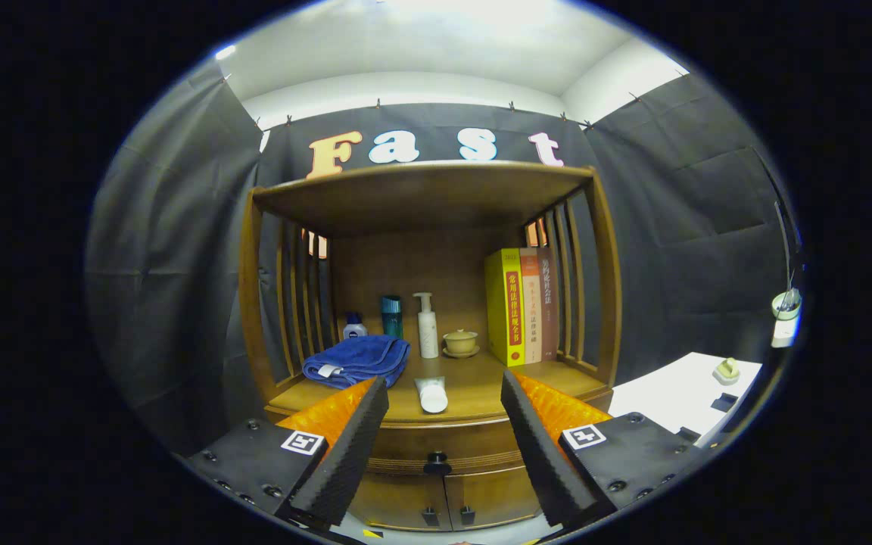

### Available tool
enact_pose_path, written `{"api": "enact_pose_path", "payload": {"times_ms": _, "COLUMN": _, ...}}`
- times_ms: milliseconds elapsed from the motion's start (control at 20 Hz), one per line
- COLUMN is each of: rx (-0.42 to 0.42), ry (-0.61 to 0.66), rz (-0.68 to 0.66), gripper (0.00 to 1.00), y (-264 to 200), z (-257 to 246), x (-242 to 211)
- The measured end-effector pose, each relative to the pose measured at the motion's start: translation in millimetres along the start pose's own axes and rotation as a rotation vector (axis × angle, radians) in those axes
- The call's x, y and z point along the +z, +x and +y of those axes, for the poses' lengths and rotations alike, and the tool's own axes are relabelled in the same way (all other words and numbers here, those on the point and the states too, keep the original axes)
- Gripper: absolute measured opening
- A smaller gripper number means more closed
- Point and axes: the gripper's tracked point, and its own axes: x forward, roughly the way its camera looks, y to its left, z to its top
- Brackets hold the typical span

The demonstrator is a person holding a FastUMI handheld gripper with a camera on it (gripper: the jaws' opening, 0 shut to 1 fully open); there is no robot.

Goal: Pull open the drawer, take out the items inside it, and place them on the countertop above the cabinet.

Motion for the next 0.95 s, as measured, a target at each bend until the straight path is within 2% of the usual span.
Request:
{"api": "enact_pose_path", "payload": {"times_ms": 100, "rx": -0.021, "ry": -0.018, "rz": -0.065, "gripper": 0.99, "y": -17.2, "z": -15.7, "x": 34.3}}
{"api": "enact_pose_path", "payload": {"times_ms": 200, "rx": -0.033, "ry": -0.014, "rz": -0.086, "gripper": 0.98, "y": -35.4, "z": -13.1, "x": 48.9}}
{"api": "enact_pose_path", "payload": {"times_ms": 400, "rx": 0.013, "ry": -0.033, "rz": -0.112, "gripper": 0.98, "y": -45.8, "z": -5.2, "x": 72.2}}
{"api": "enact_pose_path", "payload": {"times_ms": 500, "rx": 0.005, "ry": -0.039, "rz": -0.142, "gripper": 0.98, "y": -49.1, "z": -7.9, "x": 85.5}}
{"api": "enact_pose_path", "payload": {"times_ms": 950, "rx": -0.023, "ry": 0.039, "rz": -0.142, "gripper": 0.98, "y": -40.7, "z": -35.0, "x": 76.8}}
